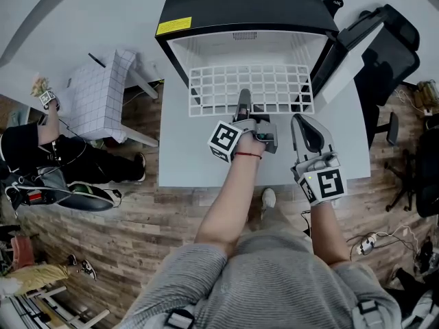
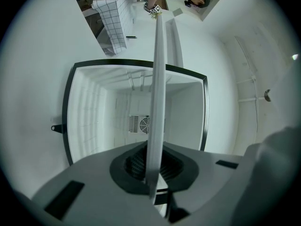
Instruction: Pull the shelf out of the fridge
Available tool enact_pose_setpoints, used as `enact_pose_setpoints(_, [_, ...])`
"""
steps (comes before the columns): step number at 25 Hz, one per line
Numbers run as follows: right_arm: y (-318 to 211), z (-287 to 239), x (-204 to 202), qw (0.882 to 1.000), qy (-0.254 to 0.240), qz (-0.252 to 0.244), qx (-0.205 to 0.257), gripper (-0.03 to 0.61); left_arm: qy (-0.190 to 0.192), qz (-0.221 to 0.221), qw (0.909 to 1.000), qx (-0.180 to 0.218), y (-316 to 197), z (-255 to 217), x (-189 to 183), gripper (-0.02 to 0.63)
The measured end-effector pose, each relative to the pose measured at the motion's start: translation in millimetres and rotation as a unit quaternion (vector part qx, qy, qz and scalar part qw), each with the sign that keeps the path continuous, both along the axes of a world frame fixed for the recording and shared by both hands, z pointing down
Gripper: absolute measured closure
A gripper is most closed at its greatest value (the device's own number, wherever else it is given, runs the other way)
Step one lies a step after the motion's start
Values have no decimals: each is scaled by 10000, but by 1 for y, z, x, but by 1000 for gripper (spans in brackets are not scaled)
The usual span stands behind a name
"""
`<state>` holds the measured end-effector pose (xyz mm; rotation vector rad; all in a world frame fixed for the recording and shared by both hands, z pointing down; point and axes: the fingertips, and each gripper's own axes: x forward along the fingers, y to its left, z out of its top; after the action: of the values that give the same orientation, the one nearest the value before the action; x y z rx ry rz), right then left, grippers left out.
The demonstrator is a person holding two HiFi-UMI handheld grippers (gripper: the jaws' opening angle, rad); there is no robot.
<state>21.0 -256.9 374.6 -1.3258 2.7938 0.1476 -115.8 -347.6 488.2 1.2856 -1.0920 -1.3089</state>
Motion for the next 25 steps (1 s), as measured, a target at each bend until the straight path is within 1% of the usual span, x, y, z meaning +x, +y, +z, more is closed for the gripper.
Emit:
enact_pose_setpoints(2, [1, 0, 0, 10000, 6, -1, 0, 565, 58, 10, 10000, -68, 5, 5, 1, 591])
enact_pose_setpoints(5, [4, -1, -2, 10000, 21, -21, 23, 565, 377, 52, 9990, -253, 18, 23, 6, 591])
enact_pose_setpoints(6, [6, -2, -3, 10000, 33, -32, 34, 565, 419, 45, 9987, -286, 24, 27, 8, 591])
enact_pose_setpoints(11, [17, -6, -4, 9999, 33, -90, 70, 565, 351, -75, 9991, -235, 46, 28, 7, 591])
enact_pose_setpoints(15, [29, -10, -10, 9998, 35, -158, 102, 565, 231, -220, 9991, -274, 63, 15, -5, 591])
enact_pose_setpoints(21, [55, -18, -16, 9996, 3, -262, 80, 565, -33, -524, 9981, -333, 91, -15, -37, 592])
enact_pose_setpoints(25, [74, -19, -23, 9995, -44, -322, 34, 565, 31, -790, 9961, -404, 112, -38, -63, 591])
